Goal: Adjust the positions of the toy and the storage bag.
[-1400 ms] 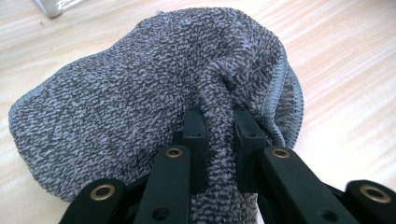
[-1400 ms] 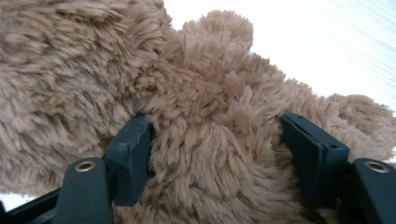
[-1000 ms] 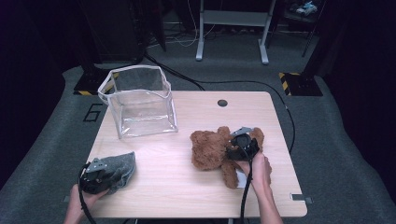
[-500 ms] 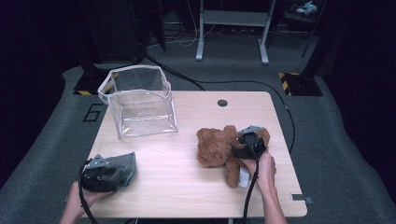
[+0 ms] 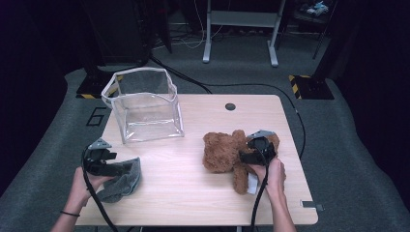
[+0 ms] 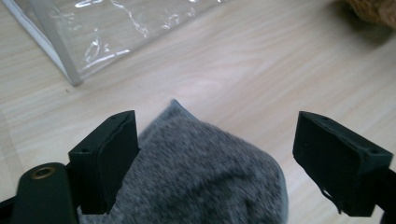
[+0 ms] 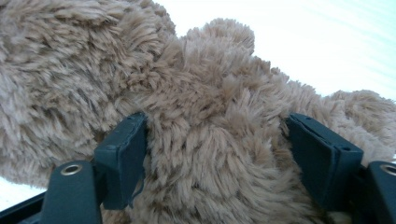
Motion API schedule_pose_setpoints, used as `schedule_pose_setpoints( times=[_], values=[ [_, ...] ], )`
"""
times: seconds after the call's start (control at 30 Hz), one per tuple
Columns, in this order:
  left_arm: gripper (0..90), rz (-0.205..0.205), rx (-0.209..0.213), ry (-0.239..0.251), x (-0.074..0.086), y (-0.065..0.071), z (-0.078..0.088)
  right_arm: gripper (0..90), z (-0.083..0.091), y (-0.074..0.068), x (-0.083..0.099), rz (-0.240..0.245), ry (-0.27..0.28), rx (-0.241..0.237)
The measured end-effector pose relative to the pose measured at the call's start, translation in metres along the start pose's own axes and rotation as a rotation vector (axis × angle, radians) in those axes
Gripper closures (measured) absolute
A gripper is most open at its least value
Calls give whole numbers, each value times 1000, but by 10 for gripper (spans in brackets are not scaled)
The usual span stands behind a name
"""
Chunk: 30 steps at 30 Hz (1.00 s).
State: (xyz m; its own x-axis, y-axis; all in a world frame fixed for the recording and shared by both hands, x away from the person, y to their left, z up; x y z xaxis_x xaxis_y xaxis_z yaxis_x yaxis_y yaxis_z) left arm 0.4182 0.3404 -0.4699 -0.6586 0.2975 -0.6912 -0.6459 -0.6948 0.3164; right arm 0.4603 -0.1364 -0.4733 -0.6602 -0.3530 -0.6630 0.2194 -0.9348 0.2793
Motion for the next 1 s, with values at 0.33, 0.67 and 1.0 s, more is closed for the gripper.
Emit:
schedule_pose_setpoints(
  times=[0.33,0.67,1.0],
  values=[
    [121,64,-34,57,-44,-25,5,230,0,-2,0,-4,5,8],
    [119,60,-97,84,-83,-42,19,230,1,-3,1,-14,4,6],
    [115,75,-143,127,-125,-60,39,222,1,-4,1,-14,-1,8]
  ],
)
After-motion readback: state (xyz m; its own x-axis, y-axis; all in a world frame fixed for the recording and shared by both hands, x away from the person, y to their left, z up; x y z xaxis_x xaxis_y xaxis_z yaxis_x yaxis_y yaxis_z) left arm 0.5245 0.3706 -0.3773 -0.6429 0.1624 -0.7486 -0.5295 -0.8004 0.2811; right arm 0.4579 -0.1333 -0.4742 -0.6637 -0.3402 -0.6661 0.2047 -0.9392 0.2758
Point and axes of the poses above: each handheld gripper's, and its own axes: z roughly backward along the jaws, x roughly out of its underside, y roughly to its right, the point moved 5 cm from there along -z, roughly forward along the jaws, and after that the axes turned 15 degrees about x, right-handed, at the moved point
